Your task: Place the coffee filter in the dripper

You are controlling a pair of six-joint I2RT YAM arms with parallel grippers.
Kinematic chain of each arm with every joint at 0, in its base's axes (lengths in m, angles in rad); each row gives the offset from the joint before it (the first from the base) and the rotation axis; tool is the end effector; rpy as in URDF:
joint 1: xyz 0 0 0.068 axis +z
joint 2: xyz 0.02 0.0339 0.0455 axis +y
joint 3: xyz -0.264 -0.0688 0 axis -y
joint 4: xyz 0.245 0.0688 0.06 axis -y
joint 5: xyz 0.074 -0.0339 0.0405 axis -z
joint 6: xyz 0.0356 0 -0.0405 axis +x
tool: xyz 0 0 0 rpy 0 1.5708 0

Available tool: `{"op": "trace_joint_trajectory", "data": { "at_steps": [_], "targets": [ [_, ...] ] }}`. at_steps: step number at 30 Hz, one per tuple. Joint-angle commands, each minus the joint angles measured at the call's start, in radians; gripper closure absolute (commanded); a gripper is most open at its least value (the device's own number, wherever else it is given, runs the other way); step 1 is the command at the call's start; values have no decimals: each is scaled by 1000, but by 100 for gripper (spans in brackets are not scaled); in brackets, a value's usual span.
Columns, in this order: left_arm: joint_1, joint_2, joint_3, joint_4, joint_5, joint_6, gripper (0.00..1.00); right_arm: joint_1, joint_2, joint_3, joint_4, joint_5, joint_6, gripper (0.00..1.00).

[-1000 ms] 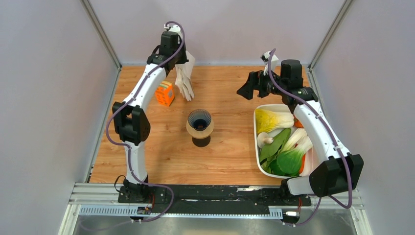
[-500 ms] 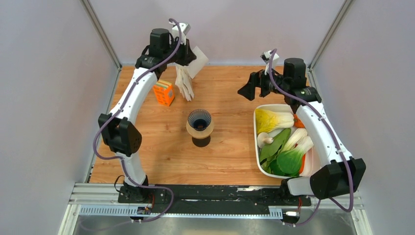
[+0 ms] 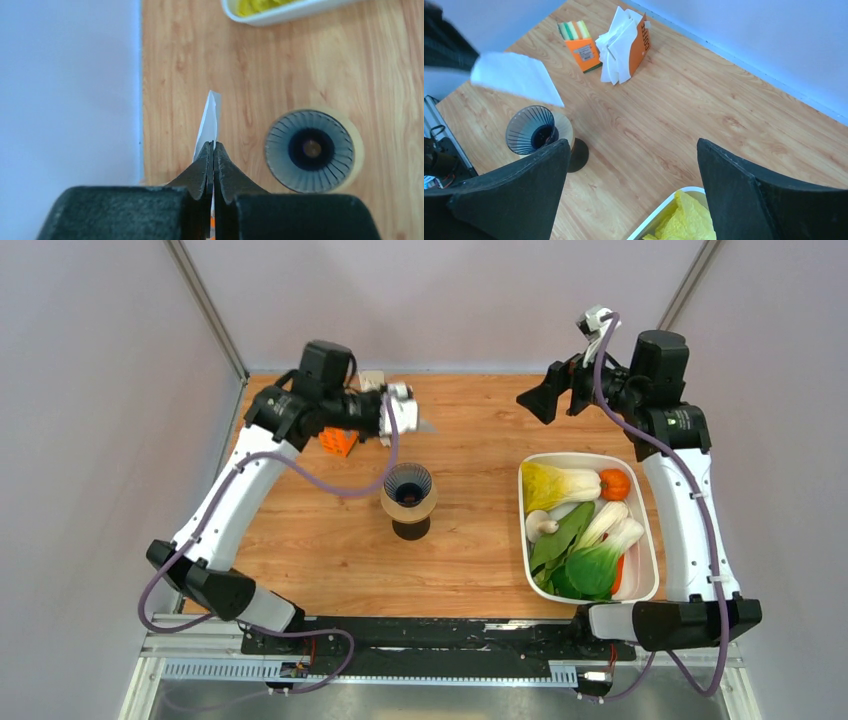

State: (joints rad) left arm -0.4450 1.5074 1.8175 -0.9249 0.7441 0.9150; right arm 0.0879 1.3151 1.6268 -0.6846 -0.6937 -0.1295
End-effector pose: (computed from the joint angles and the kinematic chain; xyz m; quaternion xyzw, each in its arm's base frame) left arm 0.2605 -0.1510 0.4511 0.6501 0.5380 -0.2141 0.4919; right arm 0.2594 0.0457 0.4642 -0.2748 0.7514 0.2697 0.5359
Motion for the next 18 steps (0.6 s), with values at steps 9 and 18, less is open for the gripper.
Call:
{"op": "trace_joint_trajectory", "data": {
  "at_steps": [9, 18],
  "targets": [
    [-383, -357, -474, 123, -636, 1233, 100, 9, -1, 41, -28, -226, 178, 0],
    [-511, -350, -552, 286, -787, 1512, 100, 122, -29, 20, 24, -156, 214, 0]
  ]
}}
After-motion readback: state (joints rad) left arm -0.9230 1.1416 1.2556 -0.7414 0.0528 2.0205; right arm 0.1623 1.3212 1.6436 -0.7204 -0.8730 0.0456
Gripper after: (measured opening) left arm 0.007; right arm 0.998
